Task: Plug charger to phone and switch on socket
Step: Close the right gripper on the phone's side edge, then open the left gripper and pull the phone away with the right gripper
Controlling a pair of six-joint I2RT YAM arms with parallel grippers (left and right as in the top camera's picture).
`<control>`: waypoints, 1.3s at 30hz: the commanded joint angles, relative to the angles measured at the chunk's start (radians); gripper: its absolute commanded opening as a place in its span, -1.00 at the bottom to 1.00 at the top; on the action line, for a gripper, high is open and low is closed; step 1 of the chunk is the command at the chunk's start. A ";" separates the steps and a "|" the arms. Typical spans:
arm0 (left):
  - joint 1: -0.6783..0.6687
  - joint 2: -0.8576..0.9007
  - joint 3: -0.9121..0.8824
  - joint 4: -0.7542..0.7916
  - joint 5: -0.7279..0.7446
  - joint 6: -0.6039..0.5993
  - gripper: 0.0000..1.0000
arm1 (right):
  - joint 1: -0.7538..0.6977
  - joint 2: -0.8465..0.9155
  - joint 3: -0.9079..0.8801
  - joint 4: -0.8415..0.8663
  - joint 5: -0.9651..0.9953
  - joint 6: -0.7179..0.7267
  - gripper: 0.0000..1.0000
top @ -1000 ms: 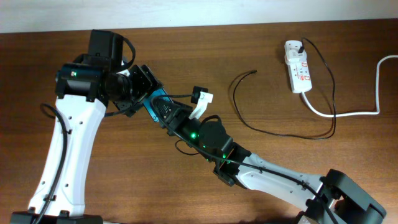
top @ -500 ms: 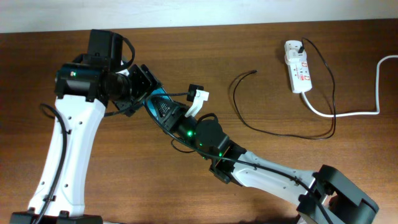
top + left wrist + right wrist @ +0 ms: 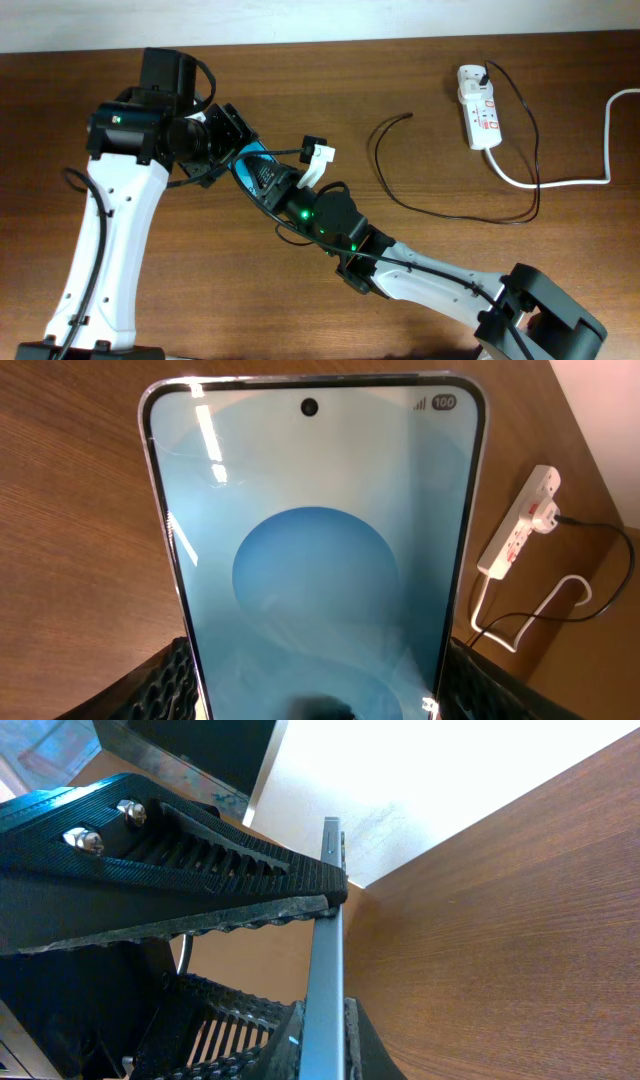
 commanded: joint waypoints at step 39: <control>-0.002 -0.368 0.022 -0.063 -0.266 0.261 0.99 | -0.454 -0.426 0.019 -0.929 -0.816 0.249 -0.91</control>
